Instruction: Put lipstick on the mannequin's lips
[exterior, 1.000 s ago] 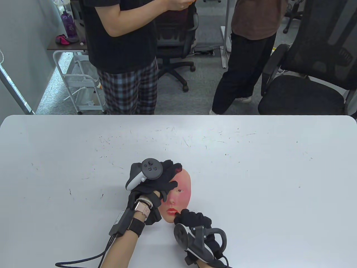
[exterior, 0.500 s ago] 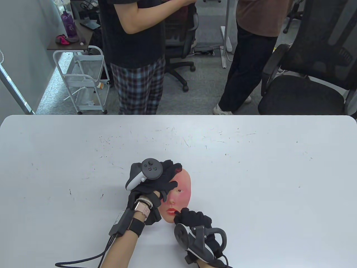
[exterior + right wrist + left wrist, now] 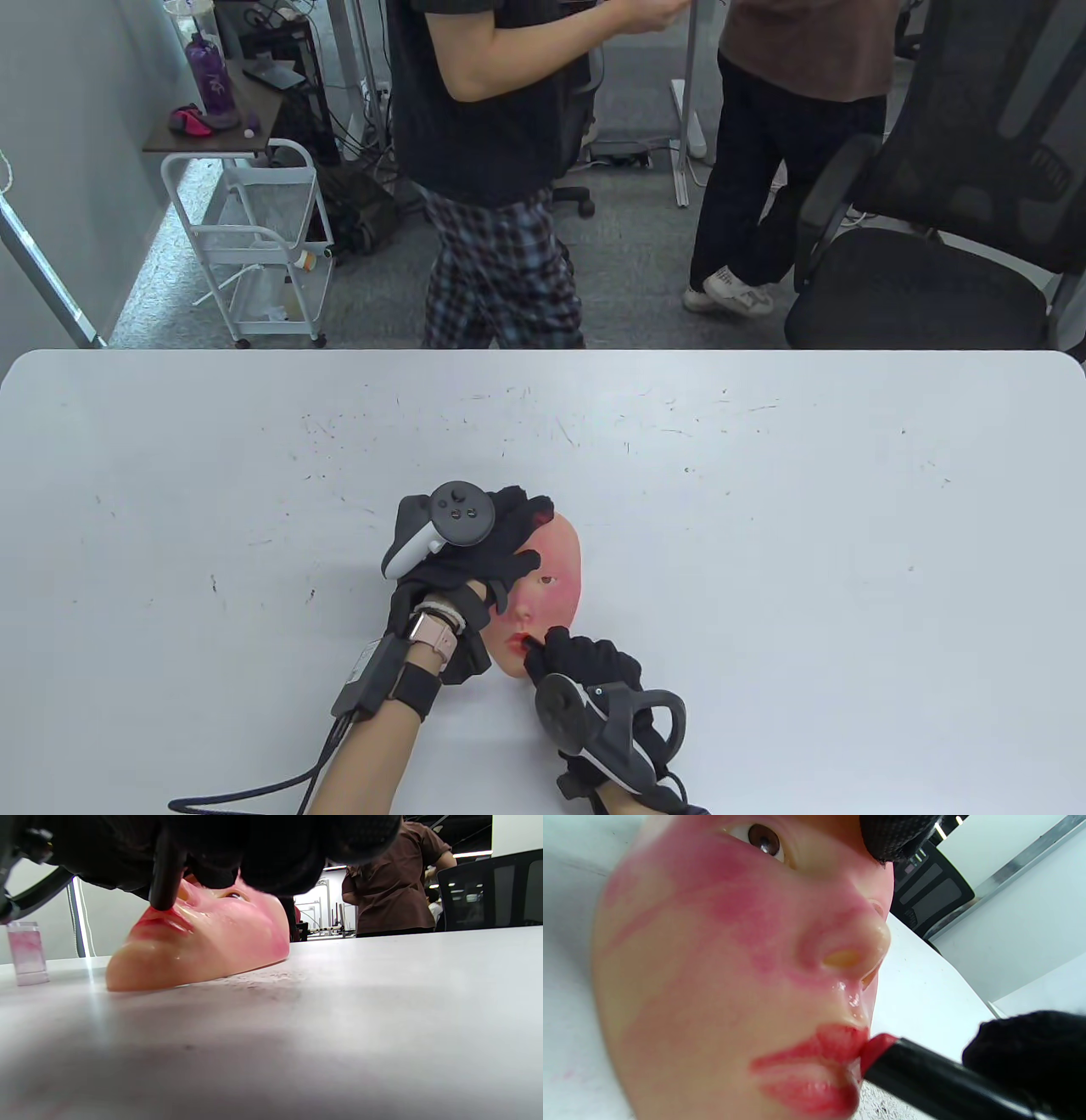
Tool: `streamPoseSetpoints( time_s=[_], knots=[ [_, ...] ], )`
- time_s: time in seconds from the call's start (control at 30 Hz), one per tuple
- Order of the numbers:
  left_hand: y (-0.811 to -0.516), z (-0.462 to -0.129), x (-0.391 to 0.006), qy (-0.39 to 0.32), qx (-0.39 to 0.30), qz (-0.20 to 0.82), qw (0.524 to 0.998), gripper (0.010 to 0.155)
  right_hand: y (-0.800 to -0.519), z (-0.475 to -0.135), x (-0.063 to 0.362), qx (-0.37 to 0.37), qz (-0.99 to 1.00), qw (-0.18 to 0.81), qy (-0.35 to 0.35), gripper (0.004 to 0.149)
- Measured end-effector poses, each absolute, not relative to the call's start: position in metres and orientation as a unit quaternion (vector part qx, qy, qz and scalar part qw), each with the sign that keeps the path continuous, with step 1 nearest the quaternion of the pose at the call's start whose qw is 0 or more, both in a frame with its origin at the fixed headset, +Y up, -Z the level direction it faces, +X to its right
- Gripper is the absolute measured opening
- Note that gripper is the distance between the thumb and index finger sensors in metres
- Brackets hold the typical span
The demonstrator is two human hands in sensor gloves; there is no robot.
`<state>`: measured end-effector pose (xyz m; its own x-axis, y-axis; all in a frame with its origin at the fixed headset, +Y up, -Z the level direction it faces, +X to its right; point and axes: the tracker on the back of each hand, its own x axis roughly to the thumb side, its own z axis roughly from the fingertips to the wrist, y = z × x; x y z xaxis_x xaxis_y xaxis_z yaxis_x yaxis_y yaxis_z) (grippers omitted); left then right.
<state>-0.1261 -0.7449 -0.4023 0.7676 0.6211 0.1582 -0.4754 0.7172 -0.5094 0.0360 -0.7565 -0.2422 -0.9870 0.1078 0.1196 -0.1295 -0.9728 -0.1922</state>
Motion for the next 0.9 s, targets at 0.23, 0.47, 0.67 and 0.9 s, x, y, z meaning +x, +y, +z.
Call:
streamPoseSetpoints(
  time_s=[0.23, 0.47, 0.67, 0.9],
  knots=[
    [-0.745, -0.402, -0.126, -0.162, -0.226, 0.3, 0.913, 0.07, -0.758, -0.242, 0.039, 0.064, 0.992, 0.063, -0.088, 0.051],
    [-0.745, -0.402, -0.126, -0.161, -0.226, 0.301, 0.912, 0.07, -0.759, -0.243, 0.041, 0.044, 0.996, 0.055, -0.062, 0.051],
    [-0.745, -0.402, -0.126, -0.161, -0.227, 0.301, 0.912, 0.07, -0.757, -0.239, 0.031, 0.082, 0.991, 0.068, -0.077, 0.051],
    [-0.745, -0.402, -0.126, -0.161, -0.227, 0.301, 0.912, 0.07, -0.754, -0.235, 0.025, 0.076, 0.991, 0.004, -0.11, 0.051]
  ],
)
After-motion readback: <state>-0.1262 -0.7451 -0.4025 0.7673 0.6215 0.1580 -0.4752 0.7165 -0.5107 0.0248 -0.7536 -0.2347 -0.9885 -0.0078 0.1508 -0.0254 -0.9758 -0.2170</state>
